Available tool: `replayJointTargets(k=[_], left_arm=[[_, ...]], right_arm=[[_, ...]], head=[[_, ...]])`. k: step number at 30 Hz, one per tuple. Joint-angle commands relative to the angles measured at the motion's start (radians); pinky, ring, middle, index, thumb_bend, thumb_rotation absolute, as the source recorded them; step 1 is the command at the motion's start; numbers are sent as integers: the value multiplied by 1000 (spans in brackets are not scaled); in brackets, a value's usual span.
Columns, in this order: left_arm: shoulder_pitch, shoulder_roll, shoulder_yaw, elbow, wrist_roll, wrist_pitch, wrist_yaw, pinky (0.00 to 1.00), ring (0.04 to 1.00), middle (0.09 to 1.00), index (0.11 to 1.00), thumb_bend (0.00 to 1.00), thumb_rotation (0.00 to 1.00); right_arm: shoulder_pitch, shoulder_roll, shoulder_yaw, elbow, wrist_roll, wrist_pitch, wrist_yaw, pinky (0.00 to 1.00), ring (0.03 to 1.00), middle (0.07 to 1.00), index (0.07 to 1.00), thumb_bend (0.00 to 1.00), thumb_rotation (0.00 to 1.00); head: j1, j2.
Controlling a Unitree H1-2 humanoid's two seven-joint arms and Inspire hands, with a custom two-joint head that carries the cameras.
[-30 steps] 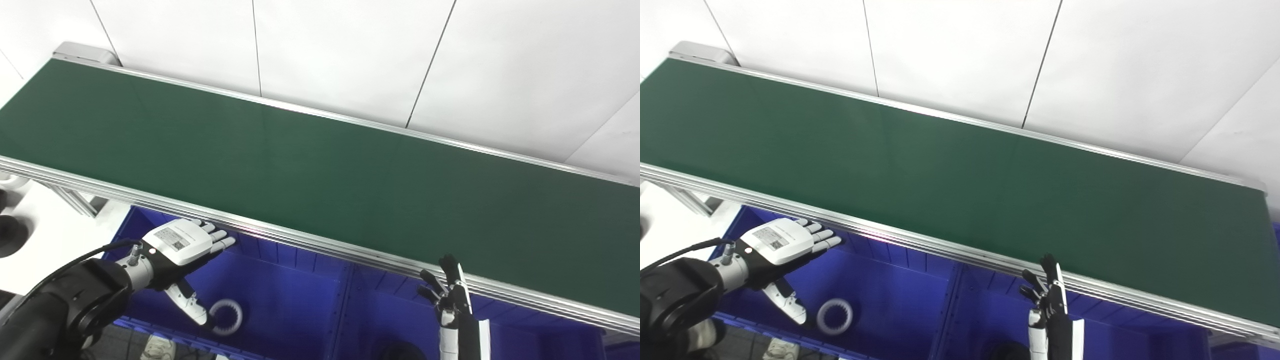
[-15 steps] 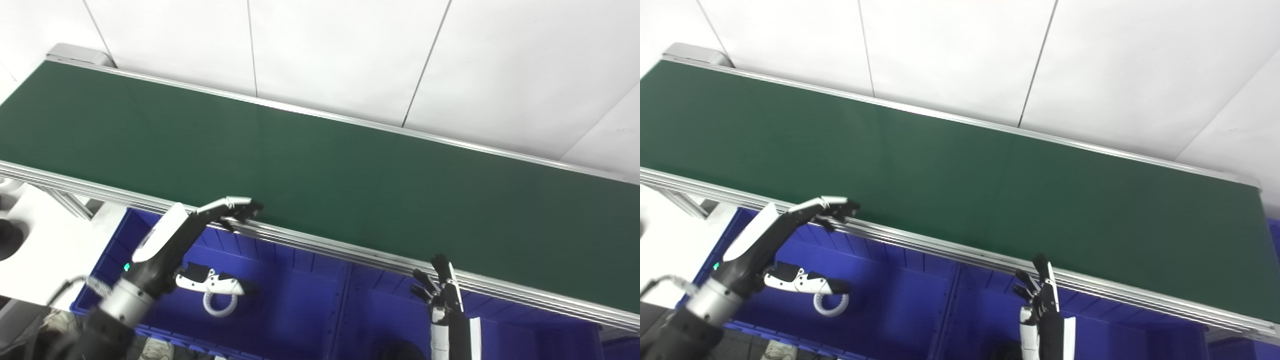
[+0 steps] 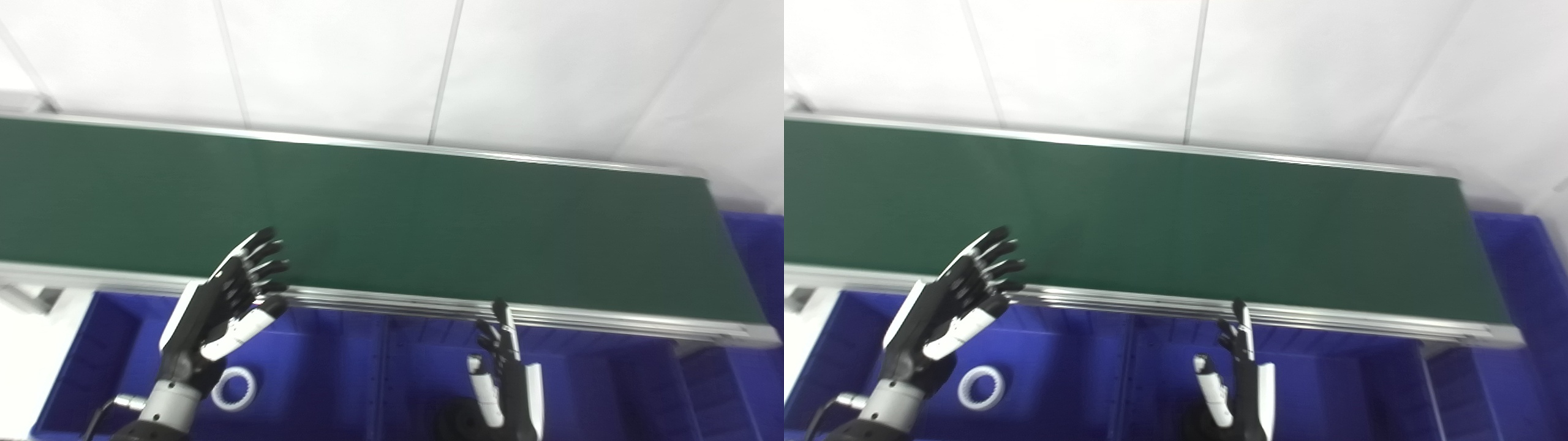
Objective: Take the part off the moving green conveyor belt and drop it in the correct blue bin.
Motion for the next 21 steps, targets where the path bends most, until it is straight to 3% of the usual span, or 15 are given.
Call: replayJointTargets(k=[1,7,10,13,15,17,21], left_arm=[[-24,29,4,-10,5,-57,2,822,889,949,972,569,519],[-26,52,14,1,-2,-103,11,867,912,964,998,622,602],[0,45,38,-59,-67,-90,10,874,904,960,996,633,648],[35,36,46,-130,-94,-81,16,889,919,974,1000,527,728],[68,26,46,-191,-91,-64,31,898,929,987,1000,512,776],[102,11,43,-239,-98,-43,49,971,972,999,1000,534,850],[170,-8,32,-269,-83,-41,71,998,997,1000,1000,548,897]], right_arm=[[-25,168,88,16,-33,-17,-34,870,905,989,1000,737,1000],[-44,165,94,9,-50,-7,-47,847,914,992,1000,705,1000],[-35,154,93,-5,-14,-19,-33,860,920,995,1000,714,1000],[-15,135,91,-31,4,-13,-17,867,916,988,1000,712,1000],[0,119,89,-52,16,-6,-4,867,913,986,1000,719,1000],[12,104,86,-67,28,-6,10,864,907,984,1000,747,1000],[37,71,80,-105,33,-1,34,851,897,977,1000,764,1000]], head=[[-15,12],[-6,39],[35,44],[68,43],[96,46],[128,49],[174,58]])
